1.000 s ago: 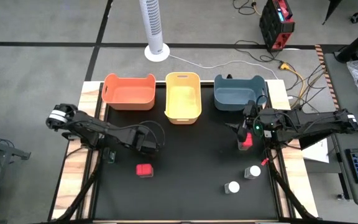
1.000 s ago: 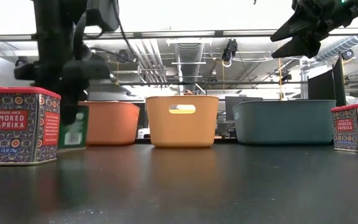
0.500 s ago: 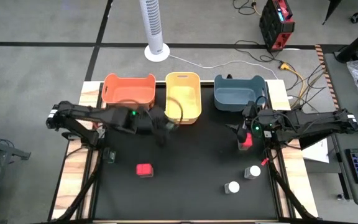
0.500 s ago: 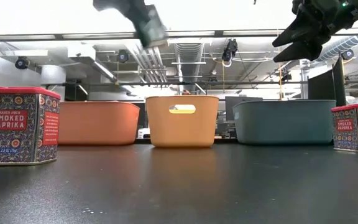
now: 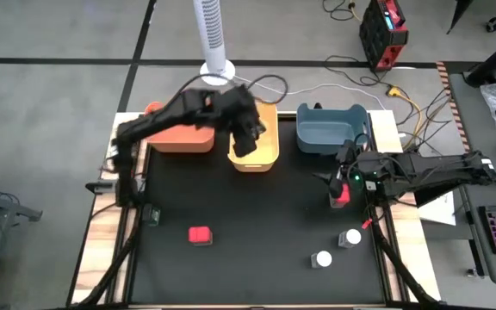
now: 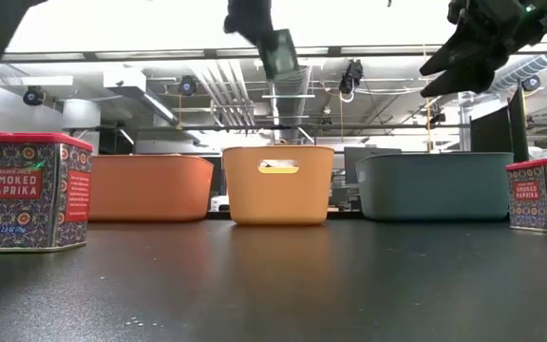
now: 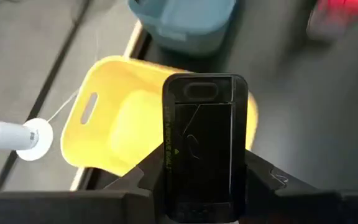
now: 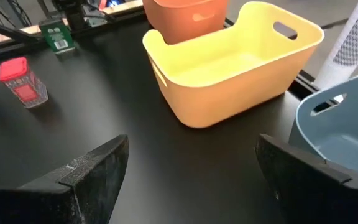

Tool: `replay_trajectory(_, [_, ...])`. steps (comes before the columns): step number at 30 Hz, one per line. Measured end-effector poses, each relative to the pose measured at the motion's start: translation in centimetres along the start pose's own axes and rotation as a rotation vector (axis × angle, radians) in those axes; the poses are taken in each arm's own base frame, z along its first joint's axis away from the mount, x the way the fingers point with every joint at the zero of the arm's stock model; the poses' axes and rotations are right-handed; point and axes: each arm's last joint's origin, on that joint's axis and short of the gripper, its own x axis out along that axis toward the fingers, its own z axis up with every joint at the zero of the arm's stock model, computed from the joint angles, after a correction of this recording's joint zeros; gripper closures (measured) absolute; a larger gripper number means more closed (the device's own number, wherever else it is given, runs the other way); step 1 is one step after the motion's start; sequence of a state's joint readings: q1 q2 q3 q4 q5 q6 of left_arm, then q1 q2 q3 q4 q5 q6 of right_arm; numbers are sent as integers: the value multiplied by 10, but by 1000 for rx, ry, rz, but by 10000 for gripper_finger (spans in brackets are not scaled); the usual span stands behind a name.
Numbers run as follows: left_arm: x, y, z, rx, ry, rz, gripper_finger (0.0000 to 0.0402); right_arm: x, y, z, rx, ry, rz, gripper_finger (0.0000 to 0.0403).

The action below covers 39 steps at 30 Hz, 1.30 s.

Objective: Sort spices by type
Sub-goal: Put the right green spice can into the yellow bin

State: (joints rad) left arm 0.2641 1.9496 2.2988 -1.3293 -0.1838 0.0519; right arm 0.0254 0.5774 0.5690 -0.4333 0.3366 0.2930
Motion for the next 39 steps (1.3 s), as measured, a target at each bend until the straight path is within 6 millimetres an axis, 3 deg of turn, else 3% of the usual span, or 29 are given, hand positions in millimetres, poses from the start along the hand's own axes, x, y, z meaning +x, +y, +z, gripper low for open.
replay_trajectory(4, [35,25,-2,144,117,-12,294,0,-1,-4,1,36,-11,60])
replay_trajectory(10, [87,55,-10,227,213,-39,294,0,-2,-6,17,56,-18,60])
replay_trajectory(14, [116,61,-8,329,190,-136,294,1,-2,-8,29,65,-21,60])
replay_trajectory(21, [163,66,-9,423,214,-153,294,4,-3,-15,43,86,-30,60])
replay_trajectory(26, [182,75,-15,401,251,-156,294,5,-3,-17,53,89,-31,60])
replay_trajectory(39, [207,108,-28,283,257,-158,294,8,-4,-23,61,108,-39,60])
